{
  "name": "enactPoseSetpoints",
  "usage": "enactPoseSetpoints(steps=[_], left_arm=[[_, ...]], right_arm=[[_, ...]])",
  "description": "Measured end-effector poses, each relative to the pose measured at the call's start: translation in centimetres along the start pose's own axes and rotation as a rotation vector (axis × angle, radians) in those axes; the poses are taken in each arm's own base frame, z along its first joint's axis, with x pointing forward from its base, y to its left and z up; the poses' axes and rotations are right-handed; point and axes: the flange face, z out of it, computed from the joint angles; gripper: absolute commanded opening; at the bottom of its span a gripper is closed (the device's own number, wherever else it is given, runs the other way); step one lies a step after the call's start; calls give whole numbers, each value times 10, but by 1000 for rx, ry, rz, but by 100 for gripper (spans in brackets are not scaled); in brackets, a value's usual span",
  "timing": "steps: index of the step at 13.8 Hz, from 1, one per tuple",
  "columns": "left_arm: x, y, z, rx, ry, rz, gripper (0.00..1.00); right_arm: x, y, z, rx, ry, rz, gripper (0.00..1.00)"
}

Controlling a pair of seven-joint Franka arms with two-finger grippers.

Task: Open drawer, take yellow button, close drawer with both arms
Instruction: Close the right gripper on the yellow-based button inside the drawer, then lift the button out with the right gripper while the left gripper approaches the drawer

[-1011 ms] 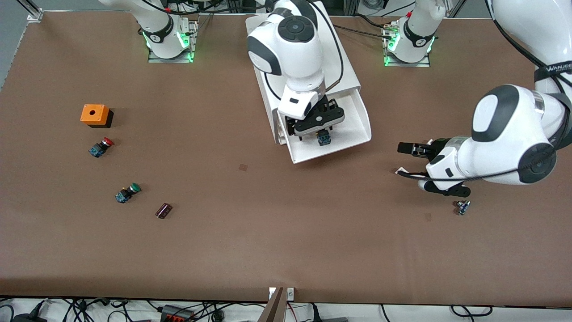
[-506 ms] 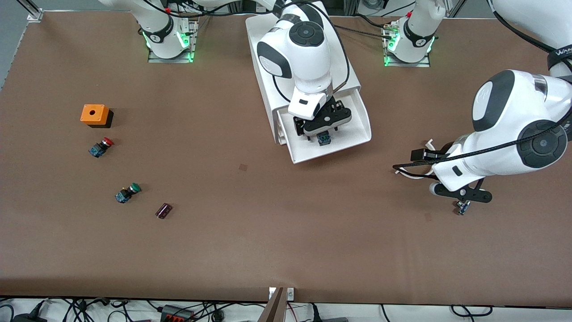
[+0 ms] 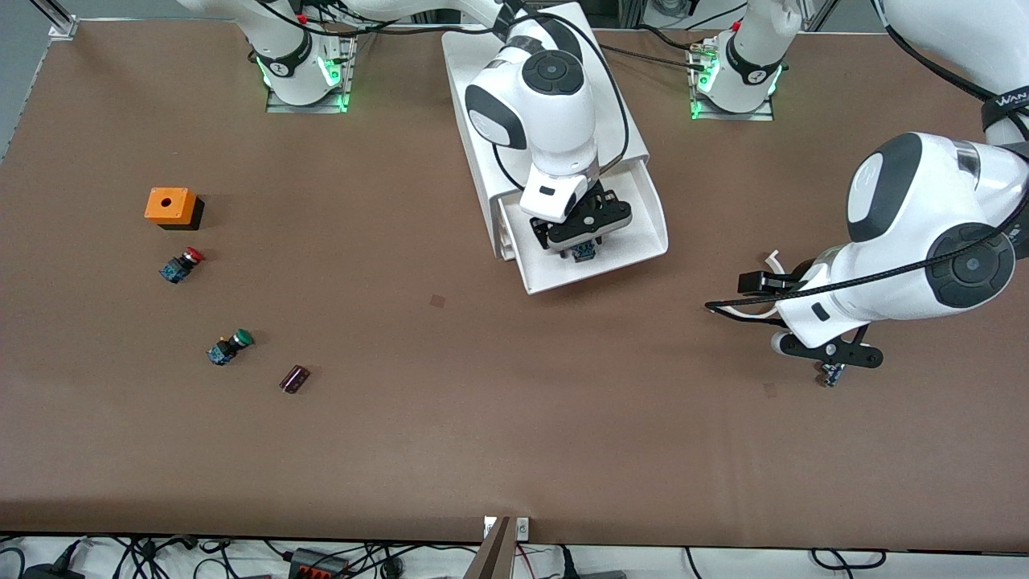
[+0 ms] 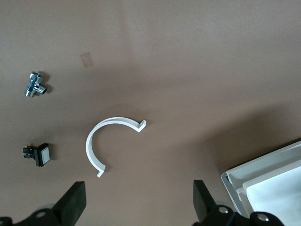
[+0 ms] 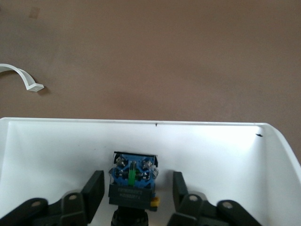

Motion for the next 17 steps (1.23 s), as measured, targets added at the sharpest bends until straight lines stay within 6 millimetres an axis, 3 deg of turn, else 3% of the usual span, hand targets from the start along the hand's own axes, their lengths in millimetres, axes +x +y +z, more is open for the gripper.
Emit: enactPoseSetpoints(steps=[2, 6, 10, 12, 14, 17], left_arm=[[0, 0, 0, 0, 0, 0, 100], [0, 0, 0, 1, 1, -8, 100], [-1, 16, 1, 6, 1, -99, 100], [-1, 35, 1, 10, 9, -158, 100], [2, 55, 5, 9, 31, -219, 100], [8, 86, 24, -7, 58, -320, 100]], right_arm=[[1, 0, -2, 2, 3, 0, 0], [9, 5, -10, -1, 24, 17, 0], [32, 24, -53, -15, 45, 105, 0], [47, 50, -77, -35, 35, 151, 0], [65, 90, -92, -46, 15, 216, 0], [87, 169, -88, -56, -57, 285, 0]])
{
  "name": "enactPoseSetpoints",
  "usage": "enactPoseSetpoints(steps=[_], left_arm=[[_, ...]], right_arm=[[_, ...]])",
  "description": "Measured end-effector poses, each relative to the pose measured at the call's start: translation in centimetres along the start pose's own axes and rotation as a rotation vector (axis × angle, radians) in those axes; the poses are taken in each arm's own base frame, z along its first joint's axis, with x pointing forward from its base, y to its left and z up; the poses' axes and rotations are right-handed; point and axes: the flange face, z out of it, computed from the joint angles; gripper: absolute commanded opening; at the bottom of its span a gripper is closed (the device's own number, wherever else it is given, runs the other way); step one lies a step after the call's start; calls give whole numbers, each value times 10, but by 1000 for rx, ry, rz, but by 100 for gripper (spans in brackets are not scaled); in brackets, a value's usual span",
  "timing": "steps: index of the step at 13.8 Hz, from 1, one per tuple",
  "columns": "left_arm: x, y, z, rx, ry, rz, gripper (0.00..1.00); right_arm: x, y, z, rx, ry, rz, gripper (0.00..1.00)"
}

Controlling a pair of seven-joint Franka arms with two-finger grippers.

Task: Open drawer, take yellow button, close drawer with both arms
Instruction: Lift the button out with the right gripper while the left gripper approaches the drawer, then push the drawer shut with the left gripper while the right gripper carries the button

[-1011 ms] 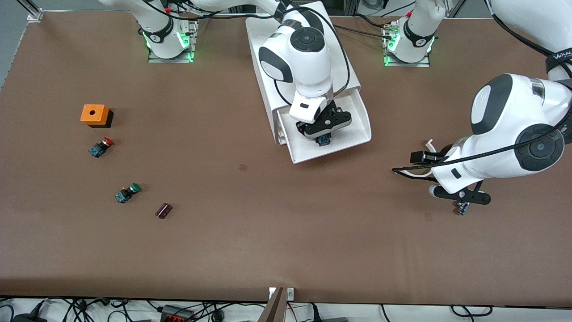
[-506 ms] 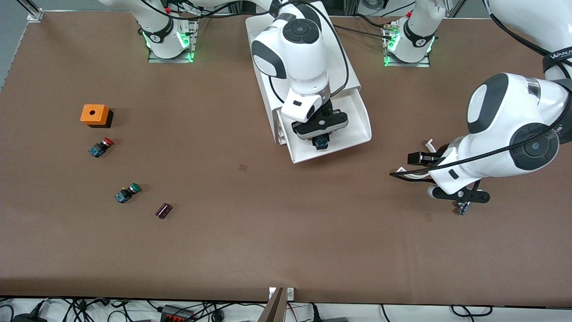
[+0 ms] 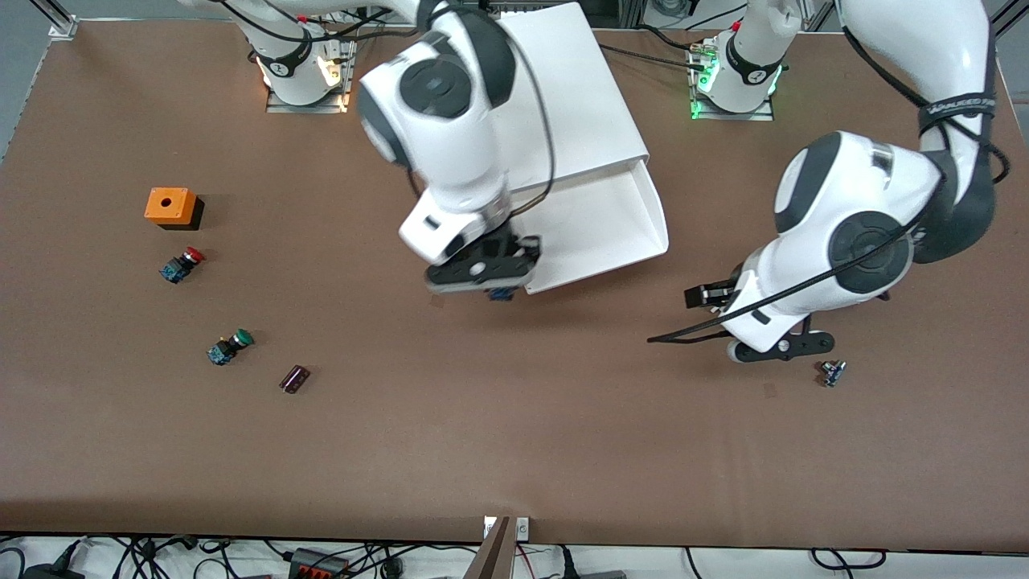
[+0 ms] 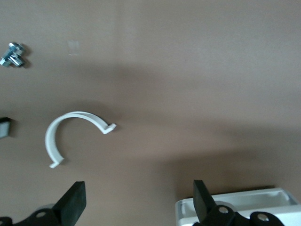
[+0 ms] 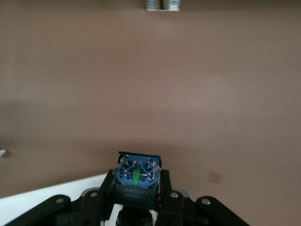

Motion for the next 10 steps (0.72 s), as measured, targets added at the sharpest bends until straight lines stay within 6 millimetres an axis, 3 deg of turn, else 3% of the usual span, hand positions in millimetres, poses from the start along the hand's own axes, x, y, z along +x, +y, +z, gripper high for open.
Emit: enactPoseSetpoints(steps=[4, 10], left_arm=[[-17, 56, 31, -48, 54, -64, 100], [-40, 99, 79, -62, 72, -67, 100]], right_arm=[[27, 69, 27, -52, -96, 10, 0], [46, 186, 93, -118, -261, -58, 0]])
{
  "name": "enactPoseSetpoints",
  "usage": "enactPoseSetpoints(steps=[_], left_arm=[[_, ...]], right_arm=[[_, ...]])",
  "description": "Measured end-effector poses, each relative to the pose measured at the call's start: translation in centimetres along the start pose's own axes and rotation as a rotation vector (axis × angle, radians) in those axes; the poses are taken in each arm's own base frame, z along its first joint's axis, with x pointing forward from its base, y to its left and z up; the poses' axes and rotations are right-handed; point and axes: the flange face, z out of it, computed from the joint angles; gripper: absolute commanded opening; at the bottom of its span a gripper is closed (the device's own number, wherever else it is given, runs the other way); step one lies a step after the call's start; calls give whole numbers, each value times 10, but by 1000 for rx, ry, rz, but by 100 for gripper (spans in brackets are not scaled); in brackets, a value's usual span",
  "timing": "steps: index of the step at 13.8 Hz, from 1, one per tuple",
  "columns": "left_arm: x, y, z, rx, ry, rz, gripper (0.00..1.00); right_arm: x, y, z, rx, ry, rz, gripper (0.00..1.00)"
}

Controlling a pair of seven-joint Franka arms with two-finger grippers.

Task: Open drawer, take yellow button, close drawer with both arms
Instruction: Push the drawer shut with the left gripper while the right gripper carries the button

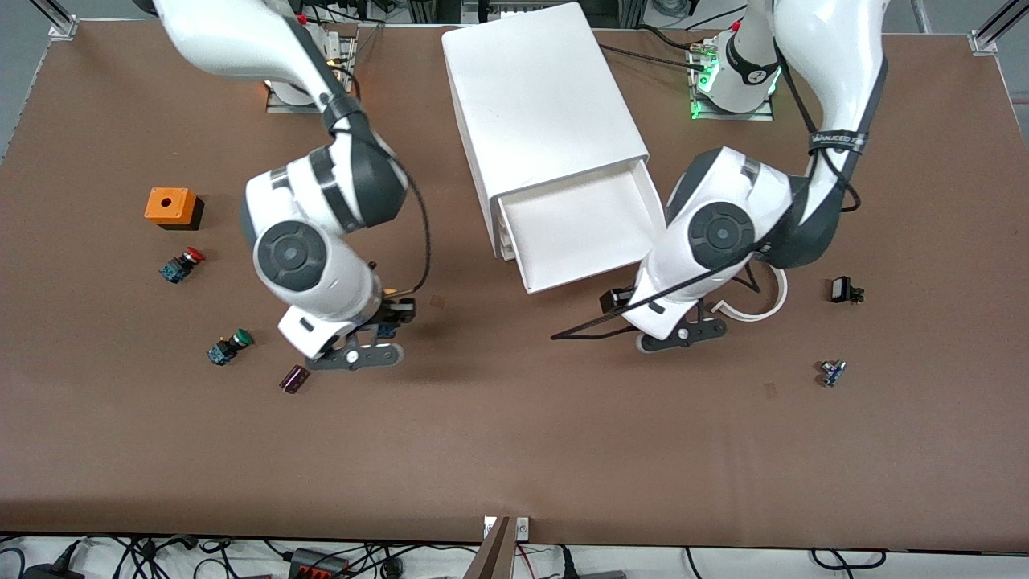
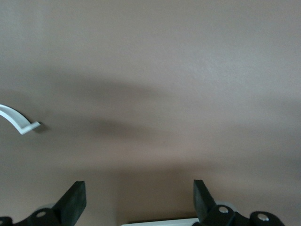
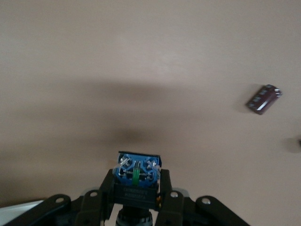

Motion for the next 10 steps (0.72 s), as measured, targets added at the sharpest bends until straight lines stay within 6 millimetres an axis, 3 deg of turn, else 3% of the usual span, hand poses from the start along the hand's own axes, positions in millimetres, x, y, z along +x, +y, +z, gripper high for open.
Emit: enactPoseSetpoints(steps=[3, 6, 10], left_arm=[[-19, 17, 11, 14, -12, -14, 100], [-28, 21, 21, 28, -28, -16, 100], [-57, 42, 28, 28, -54, -28, 100]], right_arm=[[5, 46, 31, -4, -54, -53, 0], [1, 67, 68, -3, -80, -97, 0], [-10, 86, 120, -1, -97, -144, 0]])
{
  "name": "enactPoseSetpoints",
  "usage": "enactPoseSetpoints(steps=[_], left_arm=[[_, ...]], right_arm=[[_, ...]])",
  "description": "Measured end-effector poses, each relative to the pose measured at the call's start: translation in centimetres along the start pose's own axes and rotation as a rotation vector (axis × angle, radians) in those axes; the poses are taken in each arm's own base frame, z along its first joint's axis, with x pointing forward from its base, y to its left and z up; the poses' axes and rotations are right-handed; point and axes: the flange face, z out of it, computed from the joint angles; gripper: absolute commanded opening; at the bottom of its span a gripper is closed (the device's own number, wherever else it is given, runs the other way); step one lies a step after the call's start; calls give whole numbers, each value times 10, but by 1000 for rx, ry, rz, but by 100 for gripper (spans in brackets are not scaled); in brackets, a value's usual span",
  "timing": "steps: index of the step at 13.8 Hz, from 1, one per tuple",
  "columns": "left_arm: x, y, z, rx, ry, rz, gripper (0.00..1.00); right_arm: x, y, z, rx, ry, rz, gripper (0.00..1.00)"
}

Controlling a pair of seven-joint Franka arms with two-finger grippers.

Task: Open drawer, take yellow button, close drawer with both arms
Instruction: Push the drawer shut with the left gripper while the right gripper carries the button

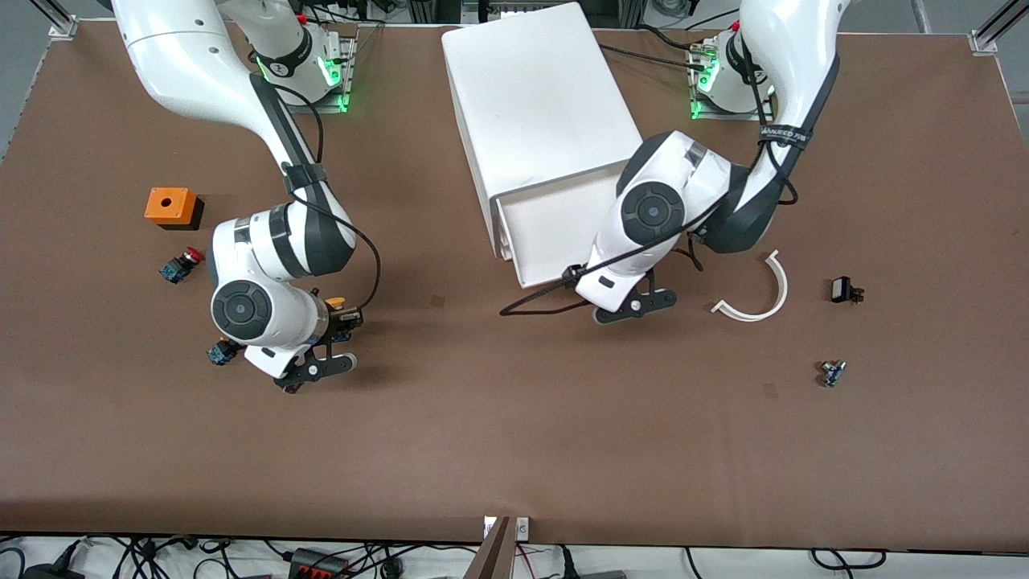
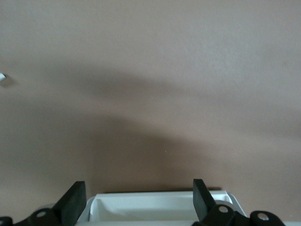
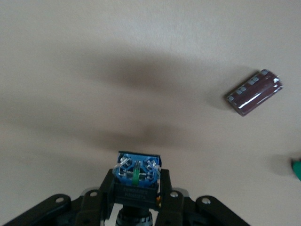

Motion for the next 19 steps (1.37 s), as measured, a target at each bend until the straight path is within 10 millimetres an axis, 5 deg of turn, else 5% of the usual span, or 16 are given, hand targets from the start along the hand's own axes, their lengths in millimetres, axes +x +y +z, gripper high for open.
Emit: enactPoseSetpoints(steps=[11, 12, 13, 16, 19], left_arm=[[-61, 16, 12, 11, -74, 31, 100], [-65, 16, 12, 7, -85, 27, 100], [-70, 16, 12, 7, -92, 27, 100], [-85, 17, 15, 16, -104, 41, 100], [-102, 20, 16, 20, -125, 41, 100]], right_arm=[[-23, 42, 70, 4, 25, -114, 0], [-25, 42, 72, 3, 32, -114, 32], [-26, 41, 71, 3, 36, -115, 99], [-24, 40, 65, 2, 55, -116, 100], [-14, 39, 12, 3, 91, -114, 100]])
